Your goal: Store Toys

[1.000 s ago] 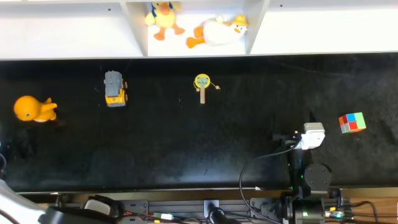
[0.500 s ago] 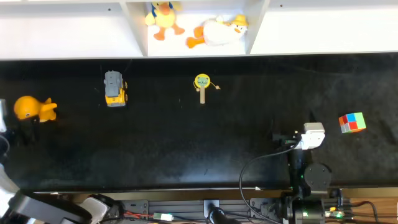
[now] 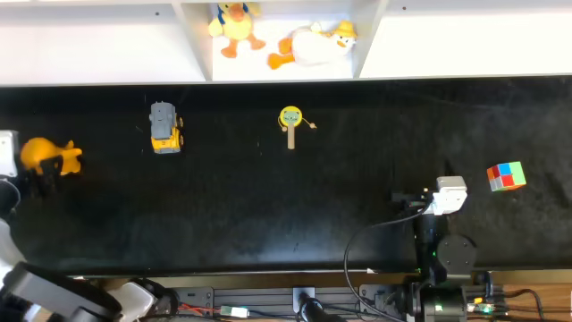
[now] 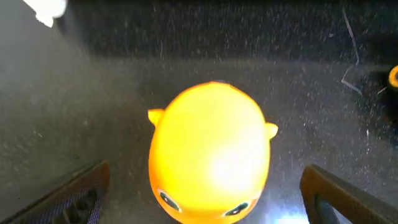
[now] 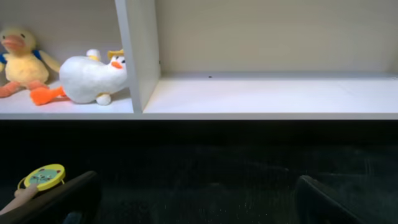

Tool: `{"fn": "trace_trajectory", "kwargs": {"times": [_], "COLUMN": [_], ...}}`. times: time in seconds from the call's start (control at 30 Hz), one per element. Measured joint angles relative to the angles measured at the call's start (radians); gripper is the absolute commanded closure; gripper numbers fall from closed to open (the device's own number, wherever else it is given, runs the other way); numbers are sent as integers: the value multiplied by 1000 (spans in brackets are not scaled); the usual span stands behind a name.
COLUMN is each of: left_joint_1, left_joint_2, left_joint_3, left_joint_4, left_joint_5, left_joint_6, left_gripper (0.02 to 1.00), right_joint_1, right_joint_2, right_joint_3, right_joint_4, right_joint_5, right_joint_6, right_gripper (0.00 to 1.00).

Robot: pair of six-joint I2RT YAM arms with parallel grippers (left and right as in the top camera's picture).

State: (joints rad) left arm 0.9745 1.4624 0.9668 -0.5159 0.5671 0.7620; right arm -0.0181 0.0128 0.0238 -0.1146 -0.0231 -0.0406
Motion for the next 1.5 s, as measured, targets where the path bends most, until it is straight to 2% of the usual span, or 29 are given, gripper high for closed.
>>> {"fn": "trace_trajectory", "kwargs": {"times": [0.33, 0.4, 0.53, 0.63, 0.83, 1.2, 1.5], "left_joint_1": [0, 0, 0, 0, 0, 0, 0], "left_joint_2": [12, 12, 12, 12, 12, 12, 9], "left_joint_3": [10, 10, 10, 10, 10, 10, 10], "left_joint_4": [-25, -22, -19, -11, 0, 0, 10], "left_joint_5": [-56, -60, -64, -66, -67, -53, -48], "left_joint_6": [0, -1, -8, -10, -8, -8, -70], "left_gripper": [27, 106, 375, 518, 706, 906, 982], "right_joint_1": [0, 0, 0, 0, 0, 0, 0], "right_joint_2": [0, 0, 0, 0, 0, 0, 0], "right_joint_3": [0, 0, 0, 0, 0, 0, 0], "right_joint_4": [0, 0, 0, 0, 0, 0, 0], "right_joint_5": [0, 0, 0, 0, 0, 0, 0], "right_joint_6": [0, 0, 0, 0, 0, 0, 0], "right_gripper": [5, 5, 7, 5, 5, 5, 7]}}
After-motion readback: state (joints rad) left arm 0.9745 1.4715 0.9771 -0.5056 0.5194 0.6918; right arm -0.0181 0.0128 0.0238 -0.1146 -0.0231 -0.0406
